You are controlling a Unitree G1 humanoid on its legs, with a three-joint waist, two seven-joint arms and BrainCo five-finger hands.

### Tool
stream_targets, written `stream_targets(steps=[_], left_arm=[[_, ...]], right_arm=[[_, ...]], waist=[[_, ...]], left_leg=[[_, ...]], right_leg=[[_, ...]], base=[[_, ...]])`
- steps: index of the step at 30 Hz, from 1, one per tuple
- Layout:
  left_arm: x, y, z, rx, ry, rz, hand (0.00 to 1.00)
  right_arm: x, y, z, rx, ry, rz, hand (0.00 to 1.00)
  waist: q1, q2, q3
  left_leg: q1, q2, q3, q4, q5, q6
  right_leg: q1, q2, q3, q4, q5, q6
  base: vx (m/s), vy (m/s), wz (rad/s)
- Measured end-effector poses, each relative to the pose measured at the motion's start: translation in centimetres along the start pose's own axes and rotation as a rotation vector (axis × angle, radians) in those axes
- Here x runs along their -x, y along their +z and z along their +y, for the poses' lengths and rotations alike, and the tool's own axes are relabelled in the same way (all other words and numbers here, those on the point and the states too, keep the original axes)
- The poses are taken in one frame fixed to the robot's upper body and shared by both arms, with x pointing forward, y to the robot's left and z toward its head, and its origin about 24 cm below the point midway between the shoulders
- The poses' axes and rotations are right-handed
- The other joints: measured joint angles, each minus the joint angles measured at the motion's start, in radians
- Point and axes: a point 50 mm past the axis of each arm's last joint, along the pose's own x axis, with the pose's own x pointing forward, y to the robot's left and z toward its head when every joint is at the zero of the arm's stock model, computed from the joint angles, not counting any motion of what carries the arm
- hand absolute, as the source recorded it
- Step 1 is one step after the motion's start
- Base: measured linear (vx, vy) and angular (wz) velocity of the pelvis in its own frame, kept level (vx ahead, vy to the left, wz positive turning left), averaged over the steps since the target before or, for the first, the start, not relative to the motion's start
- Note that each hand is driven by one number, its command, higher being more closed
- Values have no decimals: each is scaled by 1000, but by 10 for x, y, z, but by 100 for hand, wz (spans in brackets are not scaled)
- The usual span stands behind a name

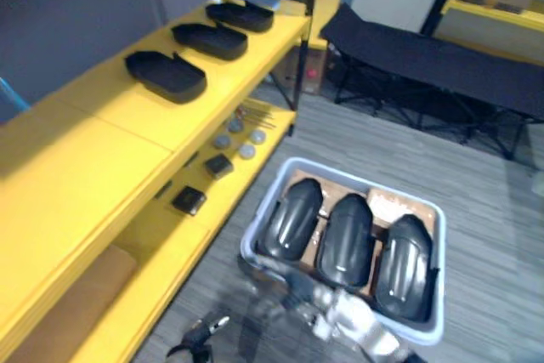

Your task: Walk over and take plastic housings, then place them on the shelf

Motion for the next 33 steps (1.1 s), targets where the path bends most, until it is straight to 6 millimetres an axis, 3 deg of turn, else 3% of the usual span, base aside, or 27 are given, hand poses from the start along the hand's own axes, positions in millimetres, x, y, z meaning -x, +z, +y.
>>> stream_targets(steps=[3, 4, 6, 10, 11, 13, 16, 20, 22, 24, 27, 29, 30, 31, 33], left_arm=[[0, 1, 4, -22, 11, 1, 0], [0, 2, 2, -46, 10, -6, 0], [-1, 4, 0, -69, 4, -21, 0], [-1, 5, -14, -80, -52, -56, 0], [-1, 5, -18, -79, -67, -67, 0], [1, 14, -29, -94, -120, -143, 0], [6, 41, -40, -104, -163, -295, 0], [17, 54, -57, -110, -243, -401, 0], [21, 58, -71, -150, -313, -424, 0], [21, 57, -76, -170, -337, -419, 0], [20, 53, -71, -175, -322, -374, 0], [17, 50, -62, -168, -293, -338, 0], [17, 49, -59, -158, -282, -332, 0], [17, 48, -52, -146, -263, -327, 0], [16, 44, -40, -150, -232, -310, 0]], right_arm=[[-20, 38, -32, 34, -156, -169, 0], [-22, 49, -60, 44, -312, -205, 0], [-13, 55, -88, 51, -481, -213, 0], [43, 57, -143, 137, -889, -149, 0], [54, 57, -149, 152, -945, -139, 0], [97, 57, -167, 188, -1143, -98, 0], [133, 51, -177, 175, -1277, -25, 0], [159, 51, -187, 190, -1354, 20, 0], [191, 40, -185, 174, -1457, 103, 0], [203, 32, -182, 153, -1480, 157, 0], [209, 18, -173, 105, -1461, 225, 0], [210, 7, -165, 69, -1464, 274, 0], [210, 4, -164, 61, -1468, 285, 0], [211, 0, -162, 62, -1482, 309, 0], [214, -9, -161, 47, -1522, 353, 0]], waist=[[10, -22, -15], [9, -21, -15], [6, -15, -12], [-23, 22, -15], [-27, 30, -19], [-51, 57, -34], [-75, 57, -34], [-91, 74, -45], [-121, 67, -41], [-131, 62, -43], [-130, 37, -32], [-131, 27, -30], [-128, 27, -31], [-124, 22, -30], [-114, 1, -30]], left_leg=[[14, -3, 30, -1, 0, 0], [20, -3, 43, -1, 0, 0], [19, -2, 49, -1, 0, 0], [17, 8, 86, -11, 0, 0], [18, 9, 95, -17, 1, -1], [21, 16, 129, -41, 4, -6], [16, 22, 153, -1, -6, -5], [22, 40, 147, 65, -77, -3], [39, 26, 153, 63, -92, 4], [39, 16, 157, 69, -110, 7], [28, 10, 213, 104, -131, 20], [-3, 28, 212, 138, -140, 26], [-9, 35, 211, 137, -140, 25], [-22, 42, 202, 140, -136, 19], [-50, 42, 184, 164, -138, 17]], right_leg=[[2, -2, 26, -6, 1, 1], [0, -2, 38, -8, 1, 1], [-3, -1, 48, -13, 2, 3], [-30, 8, 86, -14, 5, 8], [-37, 9, 94, -14, 6, 9], [-66, 18, 135, -15, 13, 19], [-97, 33, 215, -15, 25, 15], [-127, 55, 340, -20, 50, 17], [-128, 51, 367, -31, 73, 23], [-143, 45, 390, -29, 86, 28], [-175, 40, 415, -27, 115, 21], [-182, 42, 350, -15, 52, -63], [-187, 46, 332, -10, 27, -86], [-192, 51, 310, -8, -2, -92], [-193, 47, 292, -27, 20, -73]], base=[[-5, 27, -26], [-36, -1, -23], [-48, -18, -18], [-54, -26, -25], [-39, -23, -37], [-18, -18, -46], [-31, -33, -70], [-52, 47, -101], [-105, 73, -37], [-118, 92, -42], [-150, 51, -64], [-116, -8, -4], [-76, -12, 8], [-53, -8, 11], [-41, -21, 22]])
